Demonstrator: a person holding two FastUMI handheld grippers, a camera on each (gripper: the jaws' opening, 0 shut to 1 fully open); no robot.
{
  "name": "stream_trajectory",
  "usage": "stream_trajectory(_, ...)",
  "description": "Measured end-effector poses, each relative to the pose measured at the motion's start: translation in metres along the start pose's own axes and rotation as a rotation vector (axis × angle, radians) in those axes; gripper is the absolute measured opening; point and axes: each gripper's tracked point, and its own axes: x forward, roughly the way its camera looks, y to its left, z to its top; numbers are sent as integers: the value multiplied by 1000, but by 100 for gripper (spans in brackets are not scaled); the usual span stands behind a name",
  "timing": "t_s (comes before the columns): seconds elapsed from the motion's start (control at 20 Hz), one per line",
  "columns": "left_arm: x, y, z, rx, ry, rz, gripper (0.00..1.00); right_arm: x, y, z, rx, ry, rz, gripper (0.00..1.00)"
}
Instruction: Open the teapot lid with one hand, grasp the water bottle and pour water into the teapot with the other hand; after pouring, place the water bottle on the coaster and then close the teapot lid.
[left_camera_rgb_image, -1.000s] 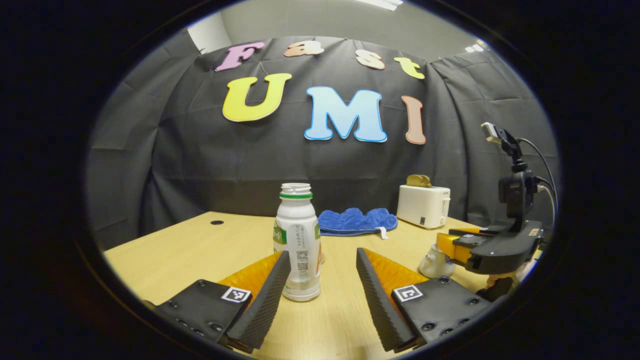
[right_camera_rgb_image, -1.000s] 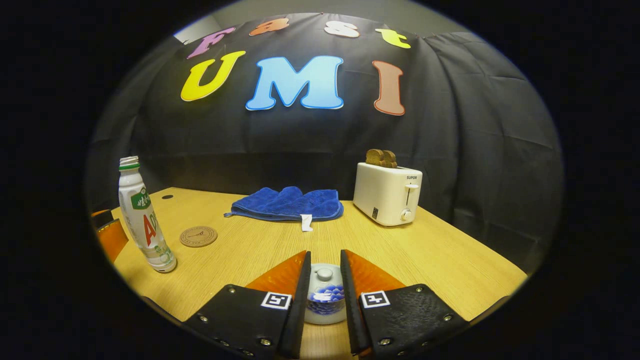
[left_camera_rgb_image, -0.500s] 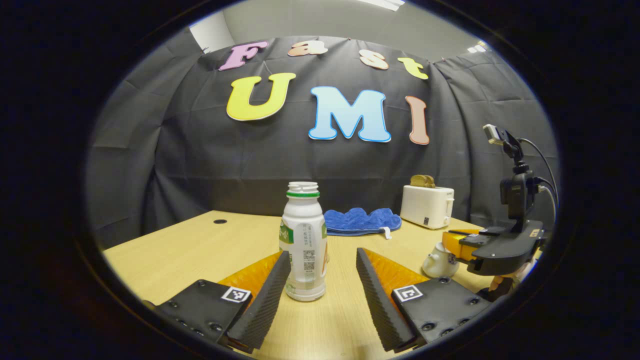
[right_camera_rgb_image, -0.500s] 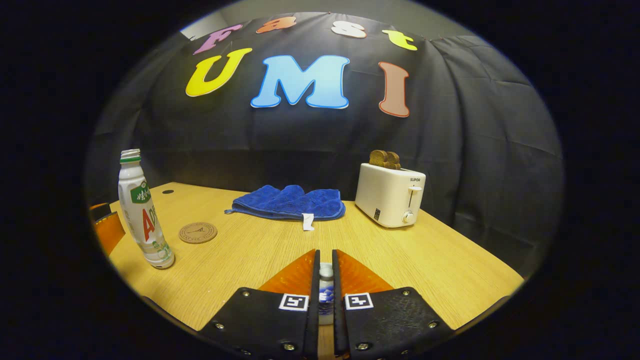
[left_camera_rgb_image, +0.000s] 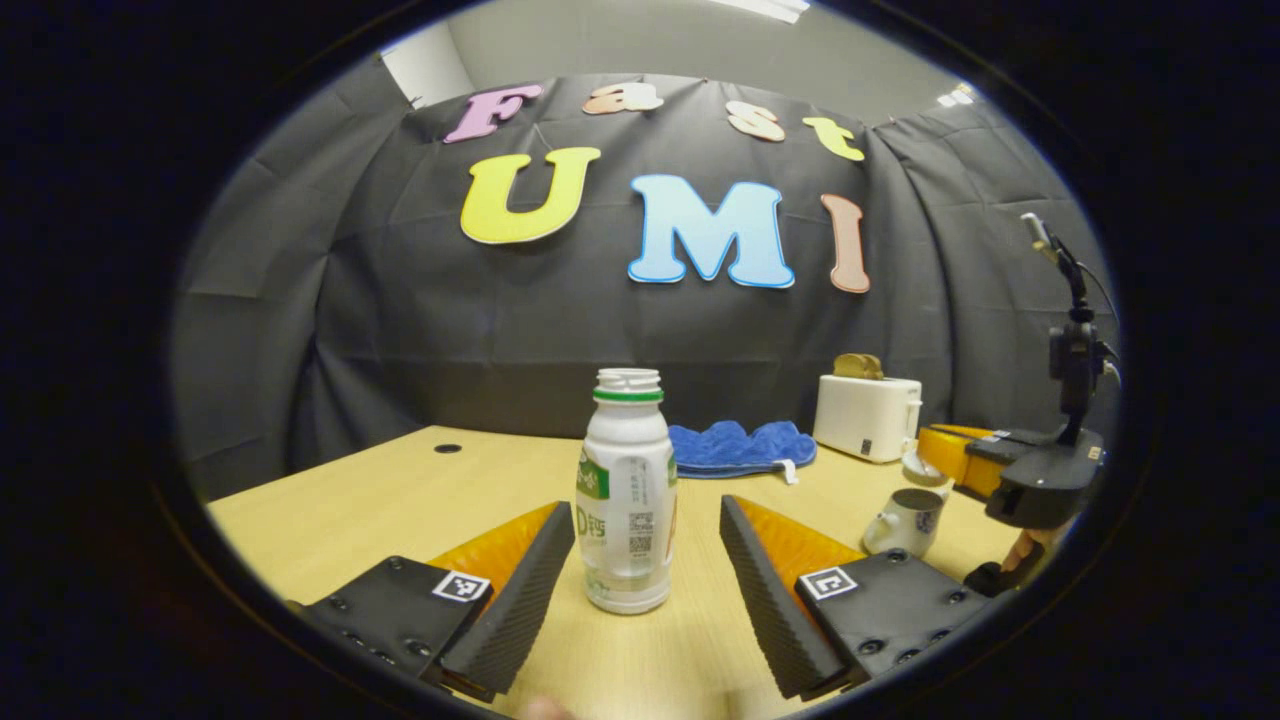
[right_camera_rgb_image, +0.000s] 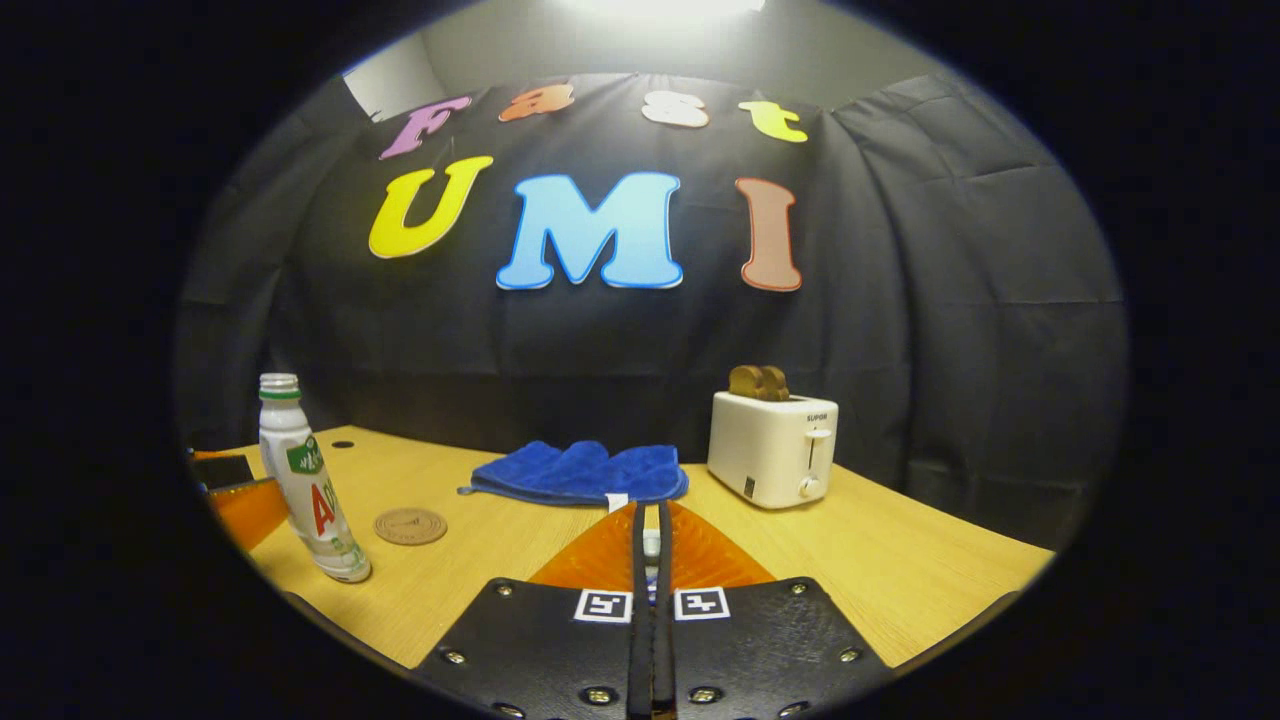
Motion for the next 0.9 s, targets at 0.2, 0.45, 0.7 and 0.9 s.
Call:
stream_trajectory(0.2, 15, 0, -9, 14, 29, -7, 99, 1, 0, 1, 9, -21, 7, 1)
stream_trajectory(0.45, 33, 4, -16, 35, 44, 14, 99, 1, 0, -7, 27, 7, 18, 1)
stream_trajectory(0.7, 50, 11, -18, 33, 52, 36, 99, -2, 2, -6, 37, -4, 36, 1)
stream_trajectory(0.9, 61, 15, -24, 53, 73, 50, 99, -5, 5, -4, 28, -12, 53, 1)
